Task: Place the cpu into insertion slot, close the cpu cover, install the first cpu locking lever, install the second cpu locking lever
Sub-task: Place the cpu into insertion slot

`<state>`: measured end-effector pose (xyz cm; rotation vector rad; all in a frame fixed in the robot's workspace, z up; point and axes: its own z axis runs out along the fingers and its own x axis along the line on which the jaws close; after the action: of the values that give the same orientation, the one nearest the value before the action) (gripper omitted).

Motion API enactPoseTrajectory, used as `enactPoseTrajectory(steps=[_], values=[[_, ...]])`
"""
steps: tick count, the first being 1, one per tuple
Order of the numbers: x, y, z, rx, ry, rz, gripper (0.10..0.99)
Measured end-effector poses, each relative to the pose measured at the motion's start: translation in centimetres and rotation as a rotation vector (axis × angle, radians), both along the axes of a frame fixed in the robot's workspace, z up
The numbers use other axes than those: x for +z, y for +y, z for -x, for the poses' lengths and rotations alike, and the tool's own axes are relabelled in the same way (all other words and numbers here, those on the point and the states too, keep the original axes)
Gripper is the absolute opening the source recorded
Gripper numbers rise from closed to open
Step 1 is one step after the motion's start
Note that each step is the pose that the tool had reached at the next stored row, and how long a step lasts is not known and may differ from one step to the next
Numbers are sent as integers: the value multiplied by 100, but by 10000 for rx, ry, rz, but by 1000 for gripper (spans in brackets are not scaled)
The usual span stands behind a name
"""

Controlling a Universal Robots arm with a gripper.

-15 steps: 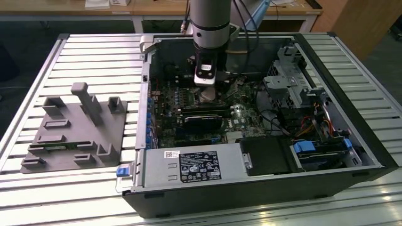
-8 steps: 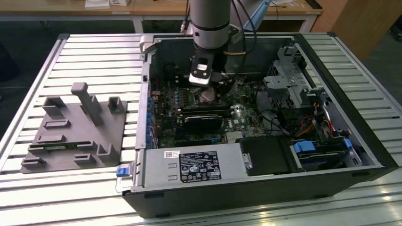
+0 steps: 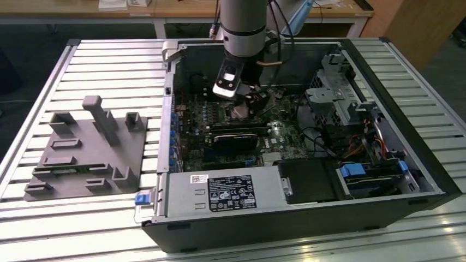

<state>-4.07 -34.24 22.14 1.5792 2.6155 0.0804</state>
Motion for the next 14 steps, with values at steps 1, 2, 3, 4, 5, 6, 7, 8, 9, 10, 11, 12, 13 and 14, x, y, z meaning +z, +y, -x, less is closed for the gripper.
enactPoseTrajectory(steps=[1,2,3,4,5,6,7,8,9,10,11,12,13,14], values=[[-1,0,0,-180,0,0,537],[-2,0,0,-344,0,0,537],[-2,0,0,-502,0,0,537],[-3,0,0,-656,0,1,537],[-4,0,0,-807,0,1,537],[-5,0,0,-959,-1,0,537],[-6,0,0,-1107,0,1,537],[-7,0,0,-1270,0,1,537],[-8,0,0,-1415,0,1,537],[-8,0,0,-1559,0,2,537],[-9,0,0,-1699,0,1,537],[-10,0,0,-1838,0,2,537],[-11,0,0,-1978,0,2,537],[-12,0,0,-2115,0,2,537]])
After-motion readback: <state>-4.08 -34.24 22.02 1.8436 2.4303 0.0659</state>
